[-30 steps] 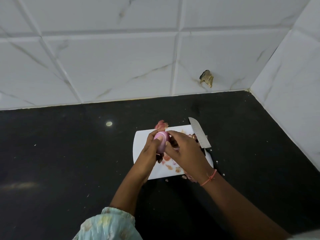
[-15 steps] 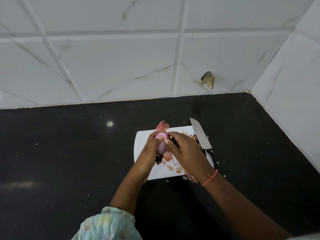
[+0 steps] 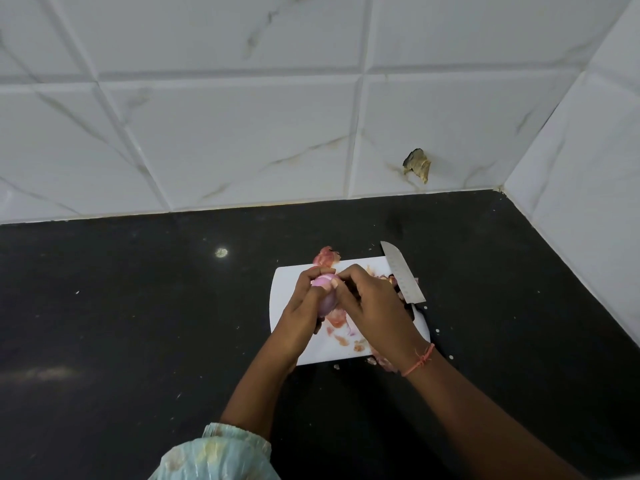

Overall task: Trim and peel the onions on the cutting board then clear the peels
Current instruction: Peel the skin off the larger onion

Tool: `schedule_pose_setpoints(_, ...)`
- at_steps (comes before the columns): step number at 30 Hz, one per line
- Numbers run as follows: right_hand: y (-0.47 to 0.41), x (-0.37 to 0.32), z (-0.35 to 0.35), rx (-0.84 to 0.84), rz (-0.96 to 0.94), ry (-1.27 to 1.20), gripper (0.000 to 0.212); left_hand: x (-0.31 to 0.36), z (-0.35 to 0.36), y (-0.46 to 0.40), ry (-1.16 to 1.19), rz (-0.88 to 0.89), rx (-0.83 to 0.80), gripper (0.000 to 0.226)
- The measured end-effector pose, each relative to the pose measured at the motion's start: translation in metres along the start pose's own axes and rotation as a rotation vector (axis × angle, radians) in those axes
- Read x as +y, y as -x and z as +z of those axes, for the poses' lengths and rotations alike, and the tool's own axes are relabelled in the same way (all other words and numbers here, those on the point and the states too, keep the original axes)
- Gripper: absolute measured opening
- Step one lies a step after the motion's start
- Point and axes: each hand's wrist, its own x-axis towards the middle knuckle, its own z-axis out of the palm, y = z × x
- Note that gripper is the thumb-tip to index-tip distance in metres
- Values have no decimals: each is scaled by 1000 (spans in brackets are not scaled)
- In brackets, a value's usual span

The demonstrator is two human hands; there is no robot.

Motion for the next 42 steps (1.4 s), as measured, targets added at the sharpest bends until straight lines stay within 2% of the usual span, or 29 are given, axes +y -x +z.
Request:
schedule_pose_setpoints(4,-1,1,-1,-33,-24,40,24,0,3,3,-30,66,21,27)
schedule_pose_setpoints(13,-5,6,-3,-55,-46,105,29,-1,4,3,-63,132,-10,21)
schedule_pose_setpoints(17,-6,10,-3,23,-16,28,15,2,5,7,-26,135,5,42)
schedule_pose_setpoints(19,-5,11,-5,48,-14,-24,13,6,1,10,-31,162,-5,44)
schedule_pose_setpoints(22,-7,6,-9,21,28,-163,19,12,-6,8,-50,226,-39,29)
schedule_pose_setpoints(25,-10,0,-11,-65,65,-247,31,8,-11,4,-113,300,-5,43)
schedule_pose_setpoints(28,-12,-1,-10,-70,50,-212,31,4,-10,2,-260,335,60,56)
schedule_pose_setpoints(32,-11,-2,-11,-73,-4,-65,38,5,-7,3,-418,401,147,57)
schedule_pose_setpoints(37,-10,-2,-12,-84,-91,121,42,1,-5,3,-428,405,173,63)
schedule_pose_setpoints(42,-11,-1,-11,-31,-85,131,39,0,0,4,-401,400,185,60)
